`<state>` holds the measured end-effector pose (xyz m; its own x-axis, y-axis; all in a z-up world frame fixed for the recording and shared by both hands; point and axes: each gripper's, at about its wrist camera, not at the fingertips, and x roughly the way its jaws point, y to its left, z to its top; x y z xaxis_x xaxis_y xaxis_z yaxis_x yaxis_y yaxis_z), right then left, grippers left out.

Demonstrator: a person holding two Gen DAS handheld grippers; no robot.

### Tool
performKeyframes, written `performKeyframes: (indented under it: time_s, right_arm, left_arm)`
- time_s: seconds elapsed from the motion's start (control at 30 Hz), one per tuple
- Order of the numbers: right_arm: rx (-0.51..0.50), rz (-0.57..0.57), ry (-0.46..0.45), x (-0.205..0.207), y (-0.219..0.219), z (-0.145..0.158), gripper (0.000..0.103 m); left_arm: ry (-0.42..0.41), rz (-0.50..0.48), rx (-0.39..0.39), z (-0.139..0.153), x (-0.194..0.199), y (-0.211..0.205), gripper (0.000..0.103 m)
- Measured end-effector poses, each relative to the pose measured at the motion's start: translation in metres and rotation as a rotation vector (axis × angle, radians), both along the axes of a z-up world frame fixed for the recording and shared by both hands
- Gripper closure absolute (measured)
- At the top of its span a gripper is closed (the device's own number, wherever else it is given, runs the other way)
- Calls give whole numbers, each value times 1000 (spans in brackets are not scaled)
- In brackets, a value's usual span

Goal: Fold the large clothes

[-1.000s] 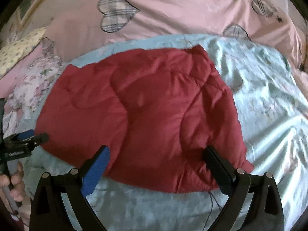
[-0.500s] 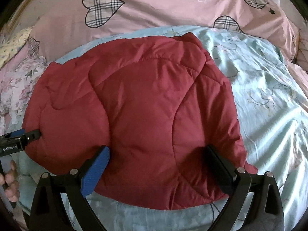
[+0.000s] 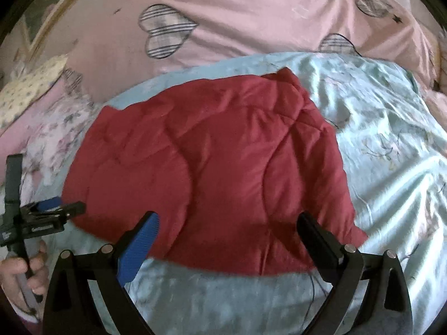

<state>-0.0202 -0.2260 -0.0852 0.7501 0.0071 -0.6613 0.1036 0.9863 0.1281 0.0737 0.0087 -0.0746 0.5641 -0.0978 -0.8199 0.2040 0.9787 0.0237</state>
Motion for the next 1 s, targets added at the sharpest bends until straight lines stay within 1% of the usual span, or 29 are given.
performKeyframes:
  time_s: [0.1,0.23,0.37,0.47,0.67,0.87,1.0]
  right_arm:
    - [-33,52,16,-12,13,2,4]
    - [-60,104,65,-28,29,-6,3]
    - [-58,127,101,-41,39,-14,3]
    - [-78,131,115,-48,46,-13,3]
    - [-100,139,121,-55,56,9,3]
    - [-96,132,102,-51,56,33,3]
    - [-102,126,95,-42,55,36,3]
  left_arm:
    - [4,-9,25,-4,-20,1,0]
    - [10,-14,56,-8,-39,4,0]
    - [25,-15,57,-9,-56,8,0]
    - [23,-25,69,-4,-65,6,0]
    - [-23,-48,84,25,-76,-1,0]
    - [-69,-74,60,55,-74,-9,0]
    - [-78,-68,44,60,-65,-13,0]
